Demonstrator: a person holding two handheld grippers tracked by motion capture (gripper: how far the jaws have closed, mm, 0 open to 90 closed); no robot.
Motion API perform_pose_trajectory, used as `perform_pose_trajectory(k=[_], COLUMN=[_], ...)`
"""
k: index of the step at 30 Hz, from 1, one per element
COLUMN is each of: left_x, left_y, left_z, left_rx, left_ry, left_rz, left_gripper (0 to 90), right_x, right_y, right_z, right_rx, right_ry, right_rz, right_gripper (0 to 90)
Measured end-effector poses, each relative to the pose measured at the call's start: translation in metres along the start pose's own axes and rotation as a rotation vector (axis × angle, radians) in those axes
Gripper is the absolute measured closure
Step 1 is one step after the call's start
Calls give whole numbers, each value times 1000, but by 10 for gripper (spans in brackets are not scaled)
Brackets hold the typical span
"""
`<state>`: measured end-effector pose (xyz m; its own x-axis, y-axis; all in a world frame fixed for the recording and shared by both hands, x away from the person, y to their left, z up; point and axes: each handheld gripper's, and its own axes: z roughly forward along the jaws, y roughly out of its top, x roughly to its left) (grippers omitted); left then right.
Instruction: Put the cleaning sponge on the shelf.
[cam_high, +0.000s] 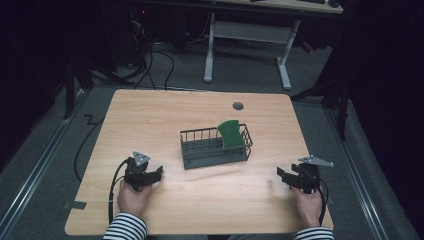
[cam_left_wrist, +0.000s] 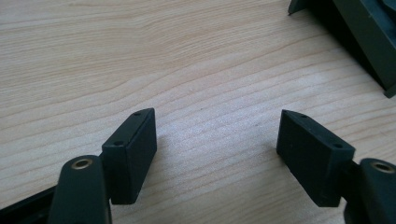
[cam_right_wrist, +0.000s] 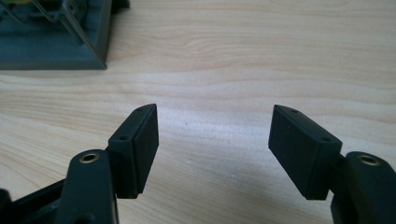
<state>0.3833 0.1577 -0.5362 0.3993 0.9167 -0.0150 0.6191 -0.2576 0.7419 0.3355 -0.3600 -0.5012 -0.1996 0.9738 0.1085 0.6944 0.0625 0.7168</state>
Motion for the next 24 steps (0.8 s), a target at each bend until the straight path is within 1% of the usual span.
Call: perform_pose_trajectory(k=[1, 7, 13, 21, 24], left_x=[0, 0, 0, 0, 0], left_y=[0, 0, 0, 0, 0], left_z=[0, 0, 0, 0, 0], left_rx=[0, 0, 0, 0, 0], left_ry=[0, 0, 0, 0, 0], left_rz=[0, 0, 0, 0, 0], left_gripper=[293, 293, 293, 293, 293], right_x=[-1, -1, 1, 1, 1], right_y=[-3, -9, -12, -15, -17], right_z=[2, 7, 9, 11, 13], right_rx=[3, 8, 8, 13, 21], right_ry=[-4, -21, -25, -24, -31], right_rz=[-7, -10, -18, -19, -20], right_gripper=[333, 332, 331, 328, 326])
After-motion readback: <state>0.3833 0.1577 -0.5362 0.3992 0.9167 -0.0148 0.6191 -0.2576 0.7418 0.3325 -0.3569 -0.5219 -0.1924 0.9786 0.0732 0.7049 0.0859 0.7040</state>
